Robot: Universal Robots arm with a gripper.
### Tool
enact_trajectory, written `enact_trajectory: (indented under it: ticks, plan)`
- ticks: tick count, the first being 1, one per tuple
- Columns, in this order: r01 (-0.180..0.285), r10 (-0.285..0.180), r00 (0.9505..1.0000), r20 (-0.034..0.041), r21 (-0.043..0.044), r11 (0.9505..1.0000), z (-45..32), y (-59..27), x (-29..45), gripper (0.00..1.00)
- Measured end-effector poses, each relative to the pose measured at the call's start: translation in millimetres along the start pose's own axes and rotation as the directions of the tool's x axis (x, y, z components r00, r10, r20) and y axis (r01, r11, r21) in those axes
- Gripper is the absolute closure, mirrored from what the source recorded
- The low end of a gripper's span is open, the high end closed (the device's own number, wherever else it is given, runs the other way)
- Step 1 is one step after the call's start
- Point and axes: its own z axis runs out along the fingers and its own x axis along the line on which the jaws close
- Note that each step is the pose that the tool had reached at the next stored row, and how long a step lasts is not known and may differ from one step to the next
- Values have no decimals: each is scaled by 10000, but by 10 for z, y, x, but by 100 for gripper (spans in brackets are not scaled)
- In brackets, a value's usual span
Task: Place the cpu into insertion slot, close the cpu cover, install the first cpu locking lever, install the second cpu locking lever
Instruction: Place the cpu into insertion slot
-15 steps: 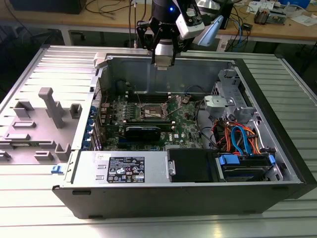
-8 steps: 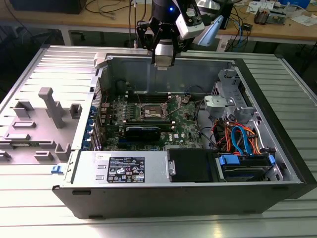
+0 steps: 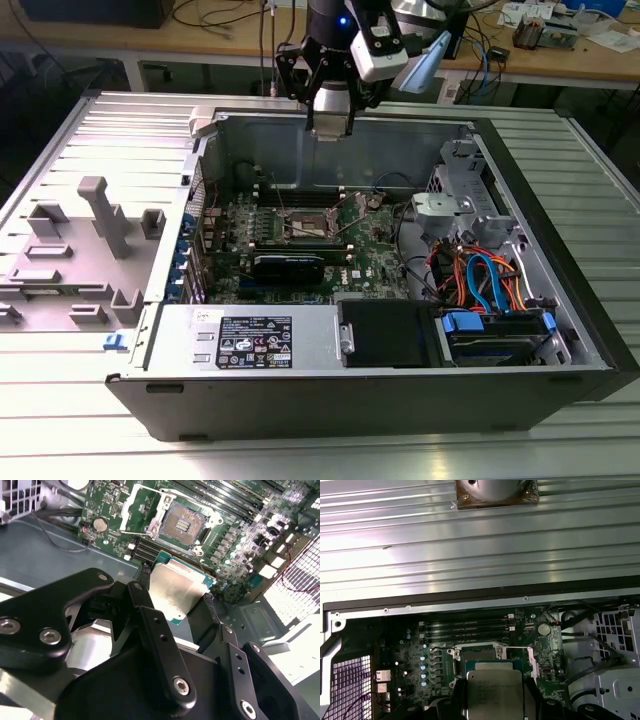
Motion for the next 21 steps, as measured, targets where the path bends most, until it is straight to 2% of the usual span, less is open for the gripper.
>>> enact_trajectory:
  ticks: [4, 8, 14, 16, 21]
  plan:
    - [-404, 404, 9992, 35, -3, 9992, 11, -2, 0, 46]
    - [-909, 909, 9958, 78, -7, 9959, 25, -4, -1, 46]
    - [-1288, 1288, 9916, 113, -6, 9917, 38, -5, -1, 46]
    - [-1438, 1437, 9895, 125, -8, 9896, 42, -5, -1, 46]
    - [-2043, 2043, 9787, 175, -27, 9789, 56, -7, -1, 46]
